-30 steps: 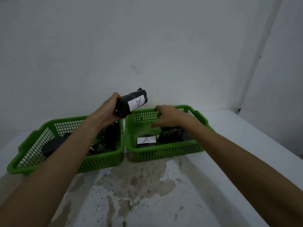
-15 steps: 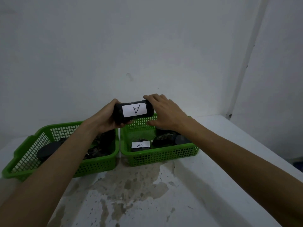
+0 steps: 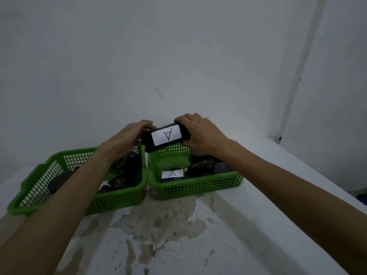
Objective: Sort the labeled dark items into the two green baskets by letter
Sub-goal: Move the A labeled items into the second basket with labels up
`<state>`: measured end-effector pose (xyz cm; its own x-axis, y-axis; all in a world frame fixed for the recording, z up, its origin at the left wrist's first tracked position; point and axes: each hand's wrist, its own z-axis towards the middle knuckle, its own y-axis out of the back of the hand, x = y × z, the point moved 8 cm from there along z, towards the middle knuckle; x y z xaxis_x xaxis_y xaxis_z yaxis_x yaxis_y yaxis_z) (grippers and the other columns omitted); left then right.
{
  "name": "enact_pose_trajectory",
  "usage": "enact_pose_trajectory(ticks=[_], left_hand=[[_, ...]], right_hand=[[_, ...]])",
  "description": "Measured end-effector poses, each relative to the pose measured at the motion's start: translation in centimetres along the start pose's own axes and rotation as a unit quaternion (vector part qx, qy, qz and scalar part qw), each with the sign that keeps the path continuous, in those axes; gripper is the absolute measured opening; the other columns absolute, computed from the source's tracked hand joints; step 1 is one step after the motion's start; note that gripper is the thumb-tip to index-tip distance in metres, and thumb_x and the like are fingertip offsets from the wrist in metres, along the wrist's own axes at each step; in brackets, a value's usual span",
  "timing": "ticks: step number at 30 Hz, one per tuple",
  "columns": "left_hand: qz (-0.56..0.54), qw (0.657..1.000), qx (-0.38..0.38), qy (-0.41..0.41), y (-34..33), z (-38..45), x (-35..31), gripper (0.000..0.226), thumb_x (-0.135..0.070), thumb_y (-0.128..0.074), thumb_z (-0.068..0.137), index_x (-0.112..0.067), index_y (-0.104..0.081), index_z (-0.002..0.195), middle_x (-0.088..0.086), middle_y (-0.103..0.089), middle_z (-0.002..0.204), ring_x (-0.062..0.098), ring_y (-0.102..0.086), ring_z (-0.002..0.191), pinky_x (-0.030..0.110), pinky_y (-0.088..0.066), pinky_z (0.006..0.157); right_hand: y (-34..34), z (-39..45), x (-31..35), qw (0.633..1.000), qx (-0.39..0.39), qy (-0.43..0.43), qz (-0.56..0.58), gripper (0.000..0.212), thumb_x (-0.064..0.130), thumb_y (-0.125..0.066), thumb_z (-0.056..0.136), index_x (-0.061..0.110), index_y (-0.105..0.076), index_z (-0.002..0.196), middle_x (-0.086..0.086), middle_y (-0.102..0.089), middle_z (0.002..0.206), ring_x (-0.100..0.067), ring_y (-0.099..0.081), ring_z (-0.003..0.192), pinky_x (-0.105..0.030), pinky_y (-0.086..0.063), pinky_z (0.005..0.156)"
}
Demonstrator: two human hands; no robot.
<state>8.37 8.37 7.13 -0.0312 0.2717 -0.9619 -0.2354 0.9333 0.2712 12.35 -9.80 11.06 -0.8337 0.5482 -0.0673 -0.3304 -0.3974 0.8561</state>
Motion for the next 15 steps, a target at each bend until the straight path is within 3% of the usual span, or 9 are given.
enact_pose_trajectory(ticks=[2, 7, 11, 15], left_hand=[[0.083, 0.995, 0.034, -0.042, -0.3, -0.8, -1.2, 0.040, -0.053, -0.062, 0.087, -0.020, -0.075, 0.105, -0.002, -0.075, 0.106, 0.014, -0.068, 0.101, 0.029, -0.048, 0.088], [0.223, 0.969, 0.079, -0.068, -1.2, -1.8, -2.0, 0.045, -0.051, -0.070, 0.082, -0.024, -0.069, 0.118, -0.010, -0.074, 0.110, 0.006, -0.069, 0.101, 0.027, -0.047, 0.091], [0.061, 0.997, 0.051, -0.025, -1.6, -1.4, -0.5, 0.040, -0.032, -0.073, 0.082, -0.011, -0.066, 0.116, 0.003, -0.074, 0.110, 0.017, -0.072, 0.099, 0.023, -0.056, 0.078], [-0.091, 0.995, 0.015, 0.031, -2.5, -0.4, 1.7, 0.041, -0.021, -0.075, 0.083, -0.006, -0.061, 0.119, 0.014, -0.070, 0.118, 0.026, -0.071, 0.102, 0.038, -0.056, 0.090]], right_hand=[[-0.3, 0.1, -0.2, 1.000, 0.009, -0.001, 0.001, 0.061, 0.029, -0.070, 0.084, 0.019, -0.046, 0.139, -0.002, -0.057, 0.132, -0.025, -0.051, 0.115, -0.040, -0.045, 0.087], [-0.4, 0.1, -0.3, 0.999, 0.000, -0.010, 0.045, 0.072, 0.020, -0.070, 0.084, 0.018, -0.038, 0.148, -0.004, -0.048, 0.143, -0.027, -0.051, 0.122, -0.044, -0.049, 0.090], [-0.2, -1.2, -1.4, 0.975, -0.074, -0.125, 0.167, 0.082, 0.019, -0.069, 0.088, 0.016, -0.022, 0.156, -0.009, -0.039, 0.148, -0.026, -0.053, 0.124, -0.041, -0.052, 0.093], [-1.9, -2.9, -1.0, 0.920, -0.077, -0.217, 0.318, 0.075, 0.028, -0.069, 0.086, 0.018, -0.032, 0.150, -0.004, -0.051, 0.137, -0.017, -0.057, 0.111, -0.041, -0.055, 0.091]])
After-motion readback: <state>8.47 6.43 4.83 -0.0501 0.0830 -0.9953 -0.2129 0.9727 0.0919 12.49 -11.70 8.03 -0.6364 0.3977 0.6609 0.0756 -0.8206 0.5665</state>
